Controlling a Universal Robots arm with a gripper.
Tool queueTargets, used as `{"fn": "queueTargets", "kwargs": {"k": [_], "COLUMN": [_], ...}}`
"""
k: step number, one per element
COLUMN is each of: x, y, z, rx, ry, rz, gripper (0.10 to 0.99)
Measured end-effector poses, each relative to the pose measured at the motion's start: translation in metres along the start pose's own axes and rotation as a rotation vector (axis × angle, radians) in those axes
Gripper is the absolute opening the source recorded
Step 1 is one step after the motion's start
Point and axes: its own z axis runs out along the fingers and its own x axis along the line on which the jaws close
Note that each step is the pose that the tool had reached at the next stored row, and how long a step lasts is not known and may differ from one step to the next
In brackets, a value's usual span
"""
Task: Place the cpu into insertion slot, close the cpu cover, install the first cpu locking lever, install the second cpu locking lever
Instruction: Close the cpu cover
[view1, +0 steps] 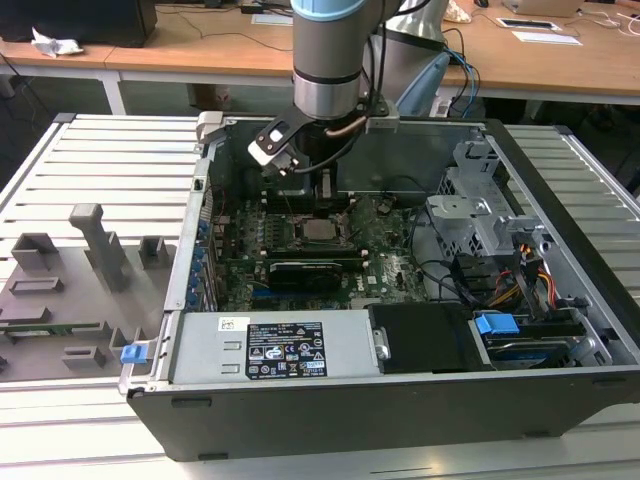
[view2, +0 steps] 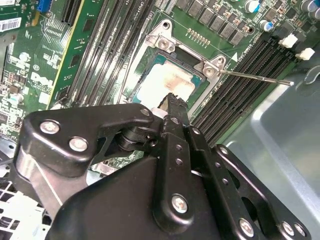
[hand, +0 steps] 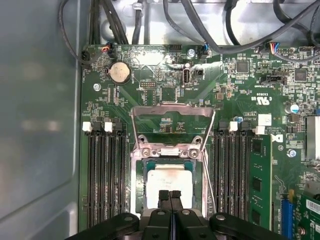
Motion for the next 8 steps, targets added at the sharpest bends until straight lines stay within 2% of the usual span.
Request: {"fn": "queueTargets", "kwargs": {"k": [8], "x": [0.0004], "y": [0.0006], "z": [-0.0151], "rx": [0.0], "ry": [0.0001], "rz": [-0.002], "gripper": [0.106]}}
